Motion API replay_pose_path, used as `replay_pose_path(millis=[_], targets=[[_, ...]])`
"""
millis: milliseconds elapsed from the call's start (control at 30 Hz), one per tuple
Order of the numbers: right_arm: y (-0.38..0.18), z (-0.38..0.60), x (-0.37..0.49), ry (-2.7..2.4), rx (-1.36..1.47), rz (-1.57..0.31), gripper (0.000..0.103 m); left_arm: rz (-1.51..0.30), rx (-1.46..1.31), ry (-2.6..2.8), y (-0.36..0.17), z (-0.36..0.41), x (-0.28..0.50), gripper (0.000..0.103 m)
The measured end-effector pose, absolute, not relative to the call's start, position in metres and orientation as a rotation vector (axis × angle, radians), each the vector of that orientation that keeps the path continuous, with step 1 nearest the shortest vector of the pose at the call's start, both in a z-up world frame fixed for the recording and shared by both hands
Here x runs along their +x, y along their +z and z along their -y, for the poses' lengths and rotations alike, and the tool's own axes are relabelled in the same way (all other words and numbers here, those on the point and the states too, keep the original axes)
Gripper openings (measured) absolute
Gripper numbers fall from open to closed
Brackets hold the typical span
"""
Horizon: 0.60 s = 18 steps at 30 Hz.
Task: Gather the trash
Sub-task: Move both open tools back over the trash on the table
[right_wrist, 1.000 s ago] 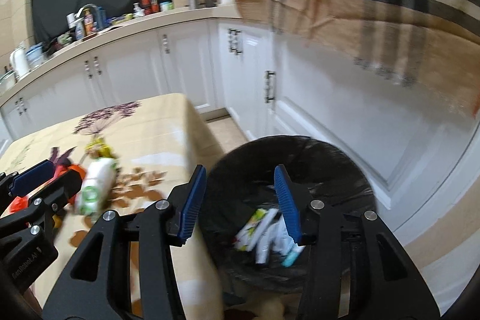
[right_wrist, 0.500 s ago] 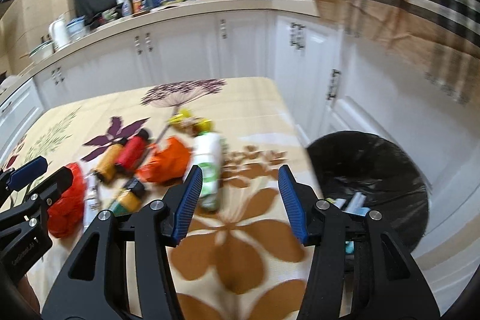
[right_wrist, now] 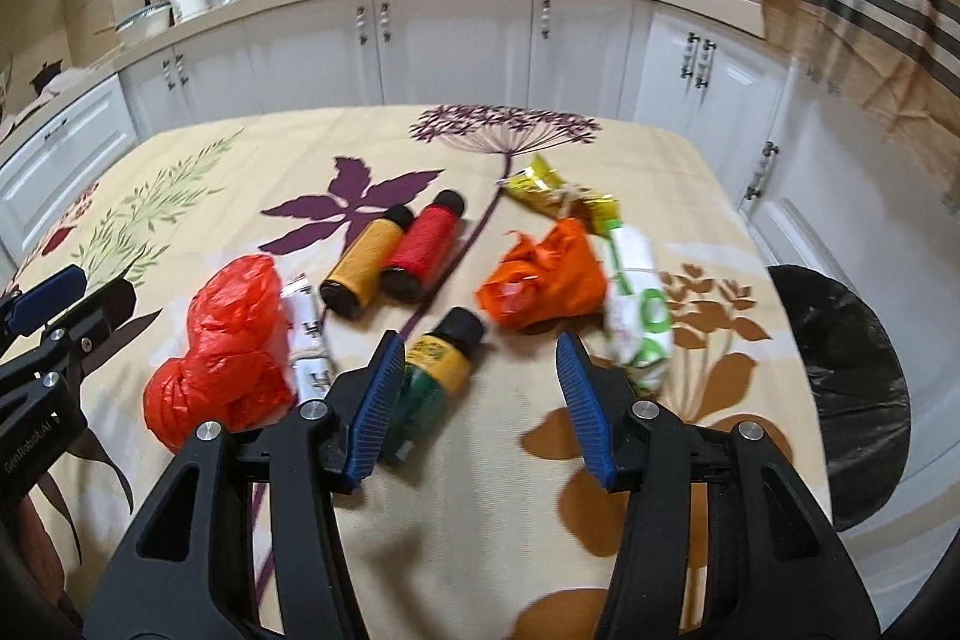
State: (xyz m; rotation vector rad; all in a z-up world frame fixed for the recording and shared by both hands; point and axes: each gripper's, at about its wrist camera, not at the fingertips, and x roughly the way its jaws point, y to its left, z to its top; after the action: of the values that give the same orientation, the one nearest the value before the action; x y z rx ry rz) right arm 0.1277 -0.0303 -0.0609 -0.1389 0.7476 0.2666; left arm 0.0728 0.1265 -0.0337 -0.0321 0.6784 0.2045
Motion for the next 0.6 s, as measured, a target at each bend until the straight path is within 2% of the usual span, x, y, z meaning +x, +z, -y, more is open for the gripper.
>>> replay_pose_path(millis=[500, 600], targets=[[-0.076, 0.025, 0.140, 0.244, -0.172, -0.848, 0.052, -0.700, -0.067, 0.180, -0.041, -0.135, 0.072, 0.056], [-0.077, 0.025, 0.141, 0.258, -0.183, -0.854, 0.043, -0.701, -0.069, 0.170, -0.040, -0.131, 0.073, 0.057]])
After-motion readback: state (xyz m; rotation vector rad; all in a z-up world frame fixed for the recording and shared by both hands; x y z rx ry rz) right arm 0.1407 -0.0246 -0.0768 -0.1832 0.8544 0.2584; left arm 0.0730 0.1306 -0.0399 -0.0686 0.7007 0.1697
